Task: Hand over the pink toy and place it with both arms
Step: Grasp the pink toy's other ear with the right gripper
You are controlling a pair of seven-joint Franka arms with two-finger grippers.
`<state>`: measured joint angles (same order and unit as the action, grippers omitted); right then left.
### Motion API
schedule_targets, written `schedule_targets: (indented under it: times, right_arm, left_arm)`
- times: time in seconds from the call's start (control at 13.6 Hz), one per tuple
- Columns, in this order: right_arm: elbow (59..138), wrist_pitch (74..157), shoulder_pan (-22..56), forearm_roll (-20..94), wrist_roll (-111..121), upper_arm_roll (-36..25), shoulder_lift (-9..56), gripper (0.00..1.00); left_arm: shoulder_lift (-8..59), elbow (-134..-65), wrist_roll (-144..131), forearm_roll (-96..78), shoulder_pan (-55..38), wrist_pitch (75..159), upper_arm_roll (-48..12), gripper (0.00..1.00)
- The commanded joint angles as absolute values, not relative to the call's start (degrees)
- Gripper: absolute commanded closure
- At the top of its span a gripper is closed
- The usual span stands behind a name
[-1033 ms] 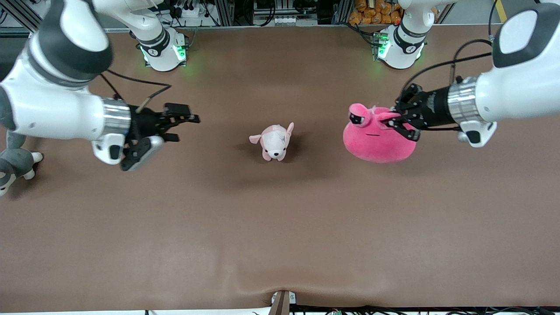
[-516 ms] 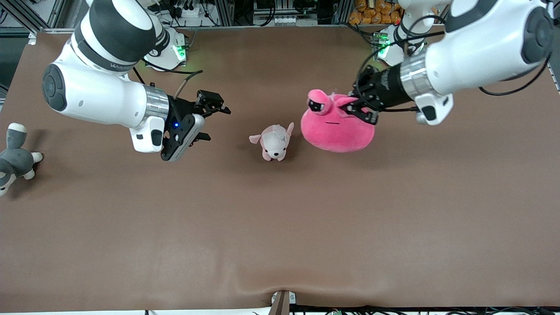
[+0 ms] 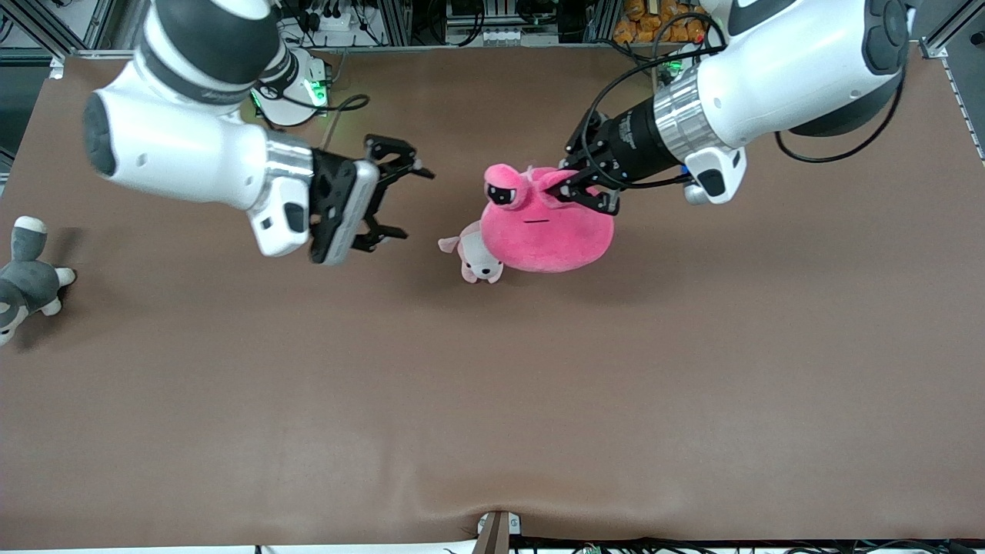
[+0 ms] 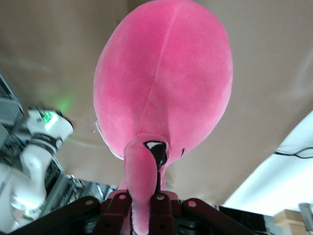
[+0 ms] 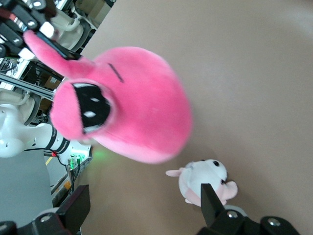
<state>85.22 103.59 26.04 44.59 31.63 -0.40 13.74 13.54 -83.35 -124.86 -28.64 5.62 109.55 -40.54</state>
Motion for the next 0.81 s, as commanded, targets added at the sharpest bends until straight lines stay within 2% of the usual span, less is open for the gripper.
schedule_targets:
  times: [0.0, 0.37, 0.74]
  right_arm:
    - [85.4, 103.7, 28.1, 45.7, 28.4, -0.8, 11.6, 0.00]
    - [84.9, 104.4, 29.9, 45.3, 24.8, -0.8, 10.7, 0.00]
    - [84.8, 111.2, 31.4, 42.3, 27.5, -0.9, 11.3, 0.00]
  left_arm:
    - [15.4, -81.9, -128.7, -29.9, 3.3, 113.5, -41.0, 1.00]
    - [16.3, -81.9, -131.7, -29.9, 1.0, 118.5, -41.0, 1.00]
    - [16.5, -82.0, -131.7, -29.9, -0.5, 119.3, -40.9, 1.00]
